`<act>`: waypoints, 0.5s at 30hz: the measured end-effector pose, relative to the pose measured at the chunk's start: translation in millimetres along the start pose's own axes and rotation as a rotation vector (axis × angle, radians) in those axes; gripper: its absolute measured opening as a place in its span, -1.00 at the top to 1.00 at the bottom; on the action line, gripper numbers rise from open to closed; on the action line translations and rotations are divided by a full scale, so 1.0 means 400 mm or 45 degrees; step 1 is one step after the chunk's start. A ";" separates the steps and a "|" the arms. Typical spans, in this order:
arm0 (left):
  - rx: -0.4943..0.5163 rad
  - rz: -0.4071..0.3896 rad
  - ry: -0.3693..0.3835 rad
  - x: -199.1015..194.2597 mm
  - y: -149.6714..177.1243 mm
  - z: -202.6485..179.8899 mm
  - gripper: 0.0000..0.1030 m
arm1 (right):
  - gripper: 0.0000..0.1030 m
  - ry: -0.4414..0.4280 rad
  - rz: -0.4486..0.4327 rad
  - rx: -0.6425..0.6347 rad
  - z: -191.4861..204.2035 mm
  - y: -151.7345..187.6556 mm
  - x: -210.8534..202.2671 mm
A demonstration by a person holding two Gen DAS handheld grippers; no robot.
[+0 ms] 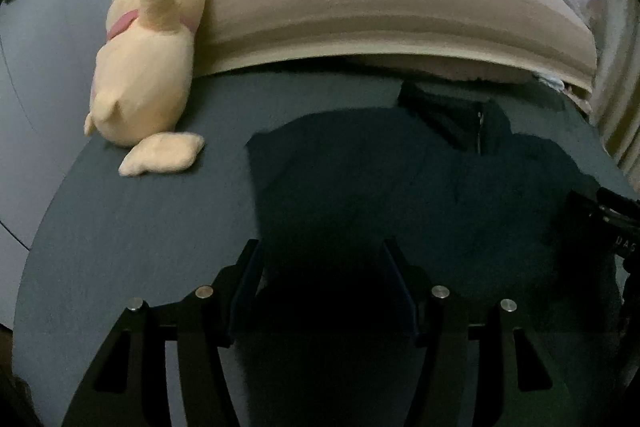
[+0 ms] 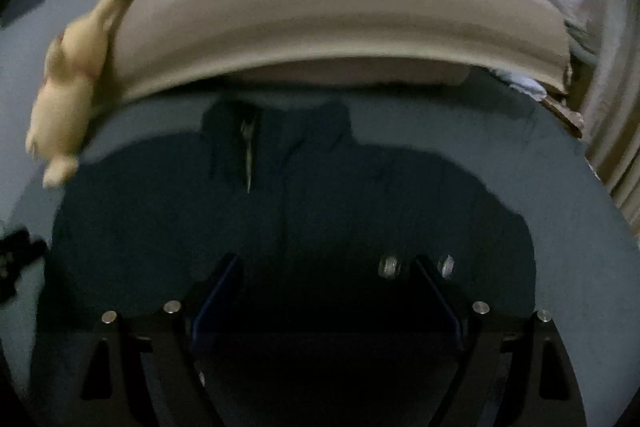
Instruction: Fold large clothes
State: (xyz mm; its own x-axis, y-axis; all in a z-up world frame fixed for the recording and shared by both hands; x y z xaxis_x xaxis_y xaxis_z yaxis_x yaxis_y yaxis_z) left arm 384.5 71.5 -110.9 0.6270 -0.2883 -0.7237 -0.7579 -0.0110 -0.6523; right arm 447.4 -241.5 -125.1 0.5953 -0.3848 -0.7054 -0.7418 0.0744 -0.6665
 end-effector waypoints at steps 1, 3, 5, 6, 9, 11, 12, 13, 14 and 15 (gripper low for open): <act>0.003 -0.008 0.000 0.014 -0.014 -0.012 -0.20 | -0.73 0.011 -0.005 0.045 -0.012 -0.021 0.018; 0.002 -0.028 -0.006 0.042 -0.043 -0.039 -0.21 | -0.74 0.007 0.012 0.128 -0.027 -0.039 0.050; -0.001 -0.039 -0.010 0.091 -0.065 -0.068 -0.29 | -0.74 0.017 0.070 0.211 -0.042 -0.035 0.111; 0.000 -0.029 -0.024 0.121 -0.067 -0.075 -0.30 | -0.74 0.036 0.100 0.217 -0.039 -0.024 0.132; -0.010 0.045 -0.079 0.193 -0.040 -0.078 -0.30 | -0.75 0.074 0.136 0.156 -0.005 0.031 0.176; 0.027 0.053 -0.125 0.217 -0.019 -0.079 -0.32 | -0.76 0.102 0.115 0.126 0.002 0.037 0.182; 0.049 0.058 -0.138 0.220 -0.015 -0.082 -0.32 | -0.76 0.099 0.128 0.118 0.000 0.036 0.188; 0.058 0.063 -0.142 0.219 -0.014 -0.084 -0.32 | -0.76 0.078 0.148 0.120 -0.007 0.031 0.191; 0.053 0.071 -0.135 0.213 -0.016 -0.084 -0.32 | -0.76 0.062 0.156 0.123 -0.016 0.029 0.188; 0.056 0.073 -0.124 0.198 -0.019 -0.086 -0.32 | -0.76 0.053 0.153 0.143 -0.033 0.024 0.172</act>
State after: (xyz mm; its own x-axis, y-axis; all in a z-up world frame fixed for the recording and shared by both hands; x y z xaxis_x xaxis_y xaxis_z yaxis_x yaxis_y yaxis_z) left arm 434.0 16.0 -155.5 0.5988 -0.1929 -0.7773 -0.7859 0.0456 -0.6167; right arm 477.2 -279.3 -177.1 0.4894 -0.4045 -0.7726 -0.7663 0.2234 -0.6024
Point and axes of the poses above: each gripper's, at about its wrist camera, not at the fingertips, and x roughly the way its jaws point, z to its left, y to its underside, the point moved 7 cm from there along x, roughly the way its jaws point, and after that the axes turned 15 degrees about y, right-handed, at the moved point
